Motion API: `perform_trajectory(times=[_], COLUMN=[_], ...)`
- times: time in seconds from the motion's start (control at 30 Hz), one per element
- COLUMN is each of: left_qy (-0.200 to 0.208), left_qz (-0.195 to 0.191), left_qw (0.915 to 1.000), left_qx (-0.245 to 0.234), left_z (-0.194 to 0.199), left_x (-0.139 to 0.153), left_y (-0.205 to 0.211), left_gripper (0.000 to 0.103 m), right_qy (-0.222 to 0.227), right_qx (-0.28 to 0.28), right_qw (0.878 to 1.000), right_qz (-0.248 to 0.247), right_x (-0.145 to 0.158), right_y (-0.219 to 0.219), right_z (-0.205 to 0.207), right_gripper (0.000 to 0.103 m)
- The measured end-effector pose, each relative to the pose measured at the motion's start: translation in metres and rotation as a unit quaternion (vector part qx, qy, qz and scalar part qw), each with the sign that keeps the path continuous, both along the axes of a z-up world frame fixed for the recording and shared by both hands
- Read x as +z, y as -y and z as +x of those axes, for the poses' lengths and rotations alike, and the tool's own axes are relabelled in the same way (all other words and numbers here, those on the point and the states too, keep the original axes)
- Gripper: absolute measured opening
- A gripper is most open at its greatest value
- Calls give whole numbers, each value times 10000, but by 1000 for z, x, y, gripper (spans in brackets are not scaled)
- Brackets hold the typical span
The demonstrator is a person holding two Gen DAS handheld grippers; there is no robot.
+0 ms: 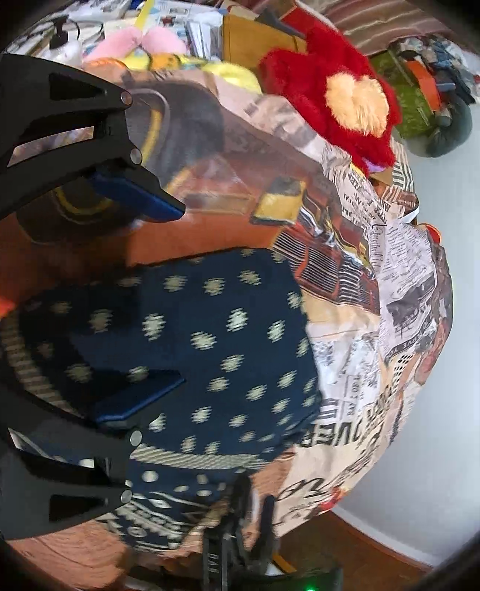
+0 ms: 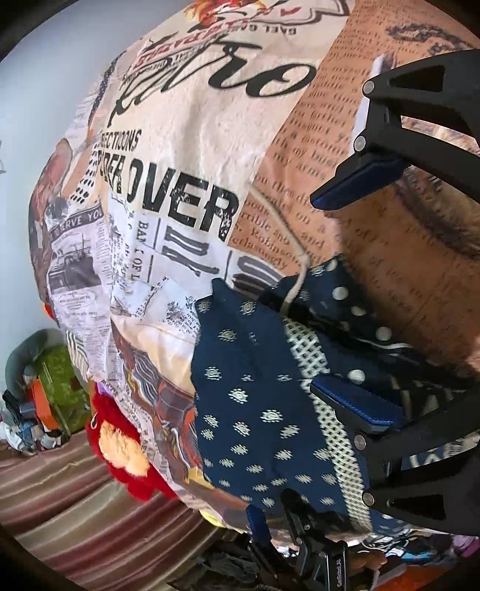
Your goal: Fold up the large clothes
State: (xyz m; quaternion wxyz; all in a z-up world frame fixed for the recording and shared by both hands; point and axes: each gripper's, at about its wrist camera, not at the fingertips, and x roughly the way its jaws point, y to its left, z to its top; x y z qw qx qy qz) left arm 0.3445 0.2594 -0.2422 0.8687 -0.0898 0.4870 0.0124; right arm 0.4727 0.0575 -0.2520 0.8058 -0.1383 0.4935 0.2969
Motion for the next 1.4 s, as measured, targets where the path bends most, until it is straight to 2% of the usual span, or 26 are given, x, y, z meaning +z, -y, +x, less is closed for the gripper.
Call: perform_trajectory(times=[0.1, 0.23, 0.4, 0.53, 0.67, 0.87, 0.97, 1.07, 1.2, 1.4], left_qy=[-2, 25, 278, 449, 251, 80, 25, -40, -76, -99], left_qz=[167, 318, 48, 28, 72, 96, 223, 163, 68, 253], left_qw=[9998, 9994, 9996, 9989, 9996, 9998, 9996, 9997, 9999, 9996], left_qx=[-86, -143, 46, 157, 65, -121, -159, -187, -89, 102], left_z=[-16, -34, -46, -44, -38, -46, -55, -65, -77, -91], left_x=[5, 10, 27, 32, 18, -2, -7, -10, -11, -2], left_y=[7, 15, 16, 20, 27, 33, 36, 36, 34, 33], left_gripper=[85, 85, 84, 84, 84, 85, 85, 85, 85, 85], right_qy=[261, 341, 170, 24, -213, 270, 143, -329, -922, -871], right_qx=[175, 384, 722, 978, 1112, 1619, 1477, 1163, 692, 514], right_qw=[9995, 9985, 9957, 9933, 9931, 9861, 9883, 9921, 9933, 9949], right_qz=[-102, 180, 559, 612, 317, -271, -364, -342, -5, 55], right_x=[14, 37, 52, 46, 20, 4, 1, -8, -10, 2], right_y=[4, 3, -18, -37, -50, -47, -34, -17, 14, 39], right_z=[-14, -36, -61, -77, -86, -105, -100, -88, -74, -81], right_gripper=[90, 90, 90, 90, 90, 90, 90, 90, 90, 90])
